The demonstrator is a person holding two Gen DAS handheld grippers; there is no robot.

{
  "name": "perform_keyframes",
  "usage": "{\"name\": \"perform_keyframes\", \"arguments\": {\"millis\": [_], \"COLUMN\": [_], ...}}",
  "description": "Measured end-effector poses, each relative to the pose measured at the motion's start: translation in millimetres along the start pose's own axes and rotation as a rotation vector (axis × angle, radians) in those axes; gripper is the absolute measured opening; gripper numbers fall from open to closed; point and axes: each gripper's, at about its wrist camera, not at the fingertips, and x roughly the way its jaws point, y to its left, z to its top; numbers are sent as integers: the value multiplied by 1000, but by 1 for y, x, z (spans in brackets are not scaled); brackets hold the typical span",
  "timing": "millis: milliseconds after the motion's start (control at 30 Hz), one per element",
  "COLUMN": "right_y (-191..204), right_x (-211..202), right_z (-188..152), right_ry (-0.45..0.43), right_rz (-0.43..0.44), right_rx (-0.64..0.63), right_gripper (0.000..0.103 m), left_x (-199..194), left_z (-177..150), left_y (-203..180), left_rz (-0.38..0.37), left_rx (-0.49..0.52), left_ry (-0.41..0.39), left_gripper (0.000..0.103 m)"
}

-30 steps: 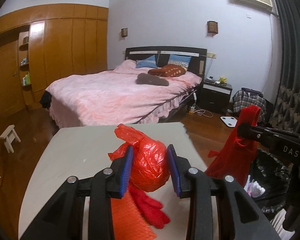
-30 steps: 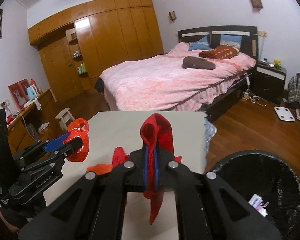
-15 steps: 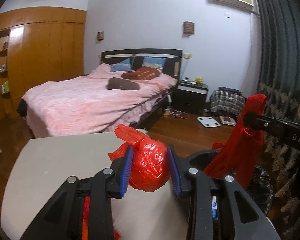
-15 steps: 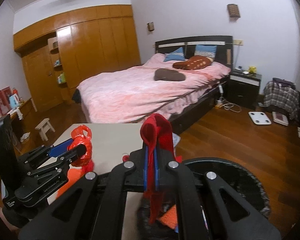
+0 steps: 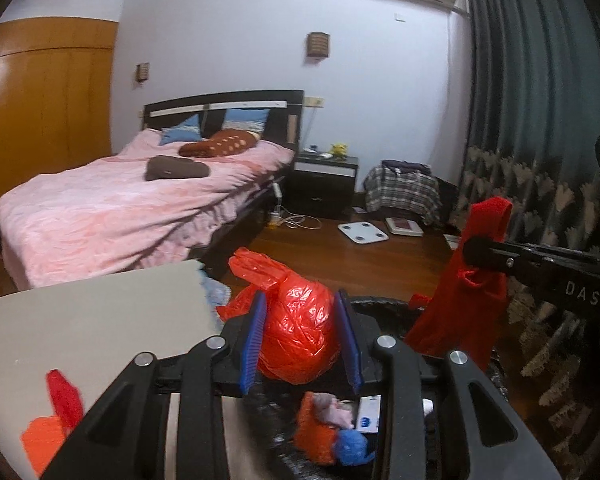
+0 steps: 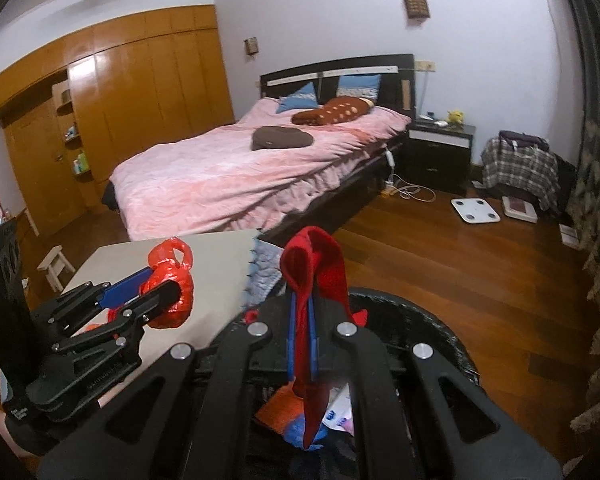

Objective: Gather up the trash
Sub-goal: 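Carry the red bag and red cloth over the bin and open both tools, then move both tools back toward the orange mesh on the table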

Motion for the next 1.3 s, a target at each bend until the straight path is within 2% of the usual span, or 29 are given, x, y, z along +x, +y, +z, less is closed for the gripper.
{"name": "perform_keyframes", "arguments": {"millis": [267,333,400,433,467,500,567,667,733,767,833,1000,1300], "right_y": [-26,-32,-35,-37,-39,-42,-45,-47,-44,-42,-36,-28,23], "right_x": [4,8,11,12,13,13,13,10,4,3,0,-2,12], "right_z": [-16,-21,-25,-26,-29,-31,-34,-37,-37,-38,-37,-33,-29], "right_ry": [22,37,53,59,65,64,67,51,21,12,-16,-42,-37], "right_rz": [-43,-56,-72,-81,-89,-96,-107,-121,-144,-151,-161,-134,-47], "right_rx": [34,41,50,57,67,76,84,92,86,81,65,70,37], "right_gripper": [8,8,19,34,41,41,52,63,86,91,95,98,98], "left_x": [36,41,46,48,49,49,49,44,39,36,28,6,-40], "left_z": [-11,-15,-18,-19,-21,-22,-24,-25,-24,-24,-24,-23,-34], "left_y": [-23,-27,-28,-28,-27,-27,-25,-20,-13,-11,0,31,92], "left_rz": [-66,-86,-100,-100,-100,-100,-92,-68,-43,-33,-3,66,214], "left_rx": [11,16,18,19,18,16,10,6,4,2,-2,-40,-90], "left_ry": [51,68,87,92,99,101,108,102,93,88,73,50,36], "left_gripper": [35,38,47,56,58,58,61,70,79,80,89,96,97]}}
